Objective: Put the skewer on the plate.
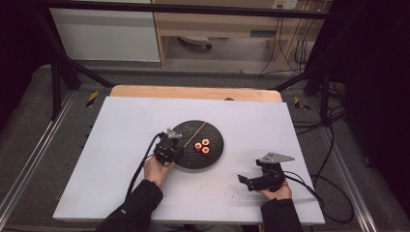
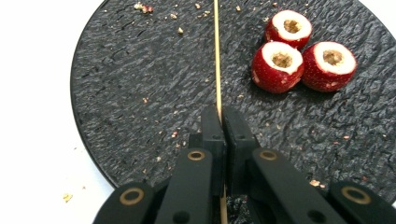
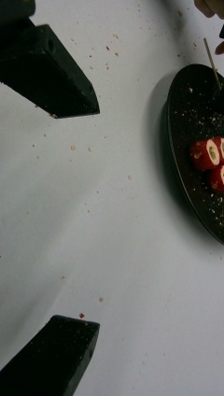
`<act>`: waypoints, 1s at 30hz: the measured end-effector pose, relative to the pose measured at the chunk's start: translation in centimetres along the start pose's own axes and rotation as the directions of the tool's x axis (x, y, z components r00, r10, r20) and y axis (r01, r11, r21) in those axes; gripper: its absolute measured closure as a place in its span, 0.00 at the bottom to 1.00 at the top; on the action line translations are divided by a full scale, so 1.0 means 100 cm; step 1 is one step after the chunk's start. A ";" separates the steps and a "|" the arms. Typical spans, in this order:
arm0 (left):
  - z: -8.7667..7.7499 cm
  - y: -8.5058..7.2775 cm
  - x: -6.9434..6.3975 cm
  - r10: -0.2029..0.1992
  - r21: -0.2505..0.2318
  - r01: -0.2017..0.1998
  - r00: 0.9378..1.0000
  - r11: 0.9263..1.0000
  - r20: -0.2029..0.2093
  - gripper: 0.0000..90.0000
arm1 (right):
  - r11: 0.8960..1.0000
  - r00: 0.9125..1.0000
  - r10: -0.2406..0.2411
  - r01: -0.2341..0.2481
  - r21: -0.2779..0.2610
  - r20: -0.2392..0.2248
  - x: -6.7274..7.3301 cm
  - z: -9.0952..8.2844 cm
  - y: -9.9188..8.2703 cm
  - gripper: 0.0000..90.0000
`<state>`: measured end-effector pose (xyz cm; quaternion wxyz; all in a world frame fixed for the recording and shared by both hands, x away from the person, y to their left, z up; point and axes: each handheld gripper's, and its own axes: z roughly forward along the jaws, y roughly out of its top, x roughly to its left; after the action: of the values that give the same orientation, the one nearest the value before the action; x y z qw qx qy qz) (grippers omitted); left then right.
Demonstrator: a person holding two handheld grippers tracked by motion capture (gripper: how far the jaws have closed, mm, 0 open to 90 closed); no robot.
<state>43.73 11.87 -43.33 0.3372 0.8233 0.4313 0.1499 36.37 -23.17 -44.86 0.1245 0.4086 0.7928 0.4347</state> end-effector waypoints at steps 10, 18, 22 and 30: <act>-0.010 -0.003 0.004 0.024 -0.036 -0.023 0.999 0.999 0.024 0.81 | 1.000 1.000 0.000 0.000 0.001 0.003 0.000 0.000 0.000 0.00; -0.028 -0.013 0.008 0.054 -0.082 -0.051 0.998 0.995 0.037 0.50 | 1.000 1.000 0.005 -0.005 -0.003 0.005 0.000 -0.001 0.000 0.00; -0.039 -0.019 0.011 0.066 -0.091 -0.061 0.997 0.994 0.050 0.40 | 1.000 1.000 0.005 -0.005 -0.006 0.006 0.000 -0.001 0.000 0.00; -0.065 -0.035 0.022 0.062 -0.135 -0.051 0.995 0.989 0.078 0.21 | 1.000 1.000 0.007 -0.007 -0.005 0.009 0.000 -0.002 0.000 0.00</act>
<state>39.40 17.79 -41.11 0.4044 0.8163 0.3827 0.1538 36.29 -23.30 -44.76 0.1279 0.4129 0.7897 0.4353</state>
